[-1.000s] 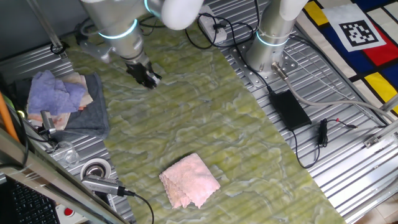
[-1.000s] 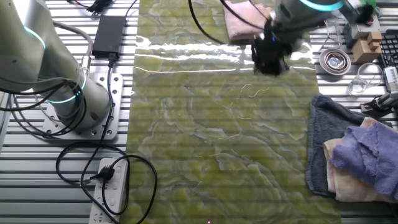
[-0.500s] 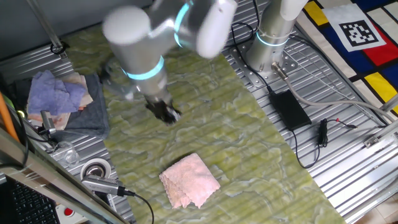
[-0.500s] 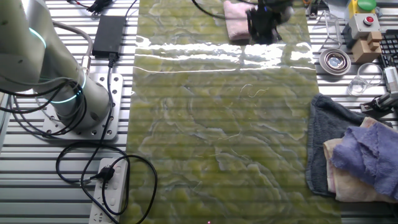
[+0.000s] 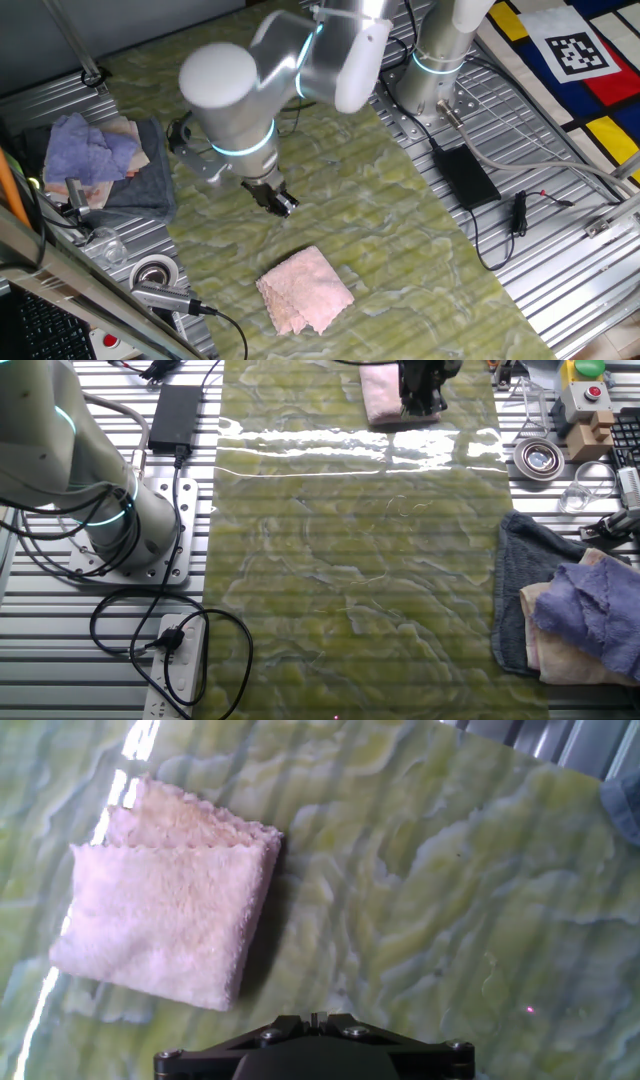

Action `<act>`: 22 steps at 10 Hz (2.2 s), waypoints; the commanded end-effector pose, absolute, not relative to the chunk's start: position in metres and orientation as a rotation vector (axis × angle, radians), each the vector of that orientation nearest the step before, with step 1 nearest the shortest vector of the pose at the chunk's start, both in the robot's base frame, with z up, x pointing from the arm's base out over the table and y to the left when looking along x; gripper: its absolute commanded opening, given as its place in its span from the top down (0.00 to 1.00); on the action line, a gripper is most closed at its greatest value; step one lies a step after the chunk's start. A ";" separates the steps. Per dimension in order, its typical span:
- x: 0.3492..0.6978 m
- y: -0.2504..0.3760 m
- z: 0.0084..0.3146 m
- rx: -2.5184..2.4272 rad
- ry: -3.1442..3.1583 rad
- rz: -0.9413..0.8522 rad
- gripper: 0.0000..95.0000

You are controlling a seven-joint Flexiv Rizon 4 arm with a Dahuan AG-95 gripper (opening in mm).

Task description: Clean the table with a cloth

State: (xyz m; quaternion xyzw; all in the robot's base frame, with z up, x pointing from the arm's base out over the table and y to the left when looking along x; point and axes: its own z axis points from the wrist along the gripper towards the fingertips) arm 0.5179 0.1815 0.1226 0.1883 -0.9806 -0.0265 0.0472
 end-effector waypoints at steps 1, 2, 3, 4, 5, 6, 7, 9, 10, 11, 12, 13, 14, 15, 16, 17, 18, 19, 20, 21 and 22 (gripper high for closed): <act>0.518 0.181 0.123 0.755 -2.991 -0.099 1.00; 0.518 0.181 0.123 0.714 -2.998 -0.094 1.00; 0.521 0.194 0.123 0.657 -3.008 -0.083 1.00; 0.524 0.213 0.121 0.640 -3.021 -0.073 1.00; 0.527 0.233 0.115 0.616 -3.049 -0.062 1.00; 0.528 0.252 0.108 0.586 -3.063 -0.065 1.00; 0.529 0.263 0.103 0.561 -3.068 -0.067 1.00; 0.536 0.275 0.094 0.573 -3.069 -0.078 1.00; 0.540 0.276 0.092 0.615 -3.024 -0.126 1.00; 0.540 0.276 0.092 0.605 -3.019 -0.121 1.00; 0.540 0.276 0.092 0.581 -3.026 -0.119 1.00; 0.540 0.276 0.092 0.576 -3.028 -0.121 1.00; 0.540 0.276 0.092 0.582 -3.024 -0.113 1.00; 0.540 0.276 0.092 0.603 -3.019 -0.106 1.00; 0.540 0.276 0.092 0.638 -3.012 -0.104 1.00; 0.540 0.276 0.092 0.739 -2.989 -0.115 1.00; 0.540 0.276 0.092 0.806 -2.967 -0.125 1.00; 0.540 0.276 0.092 0.834 -2.955 -0.128 1.00; 0.540 0.276 0.092 0.886 -2.934 -0.133 1.00; 0.540 0.276 0.092 0.928 -2.924 -0.129 1.00; 0.540 0.276 0.092 0.935 -2.923 -0.129 1.00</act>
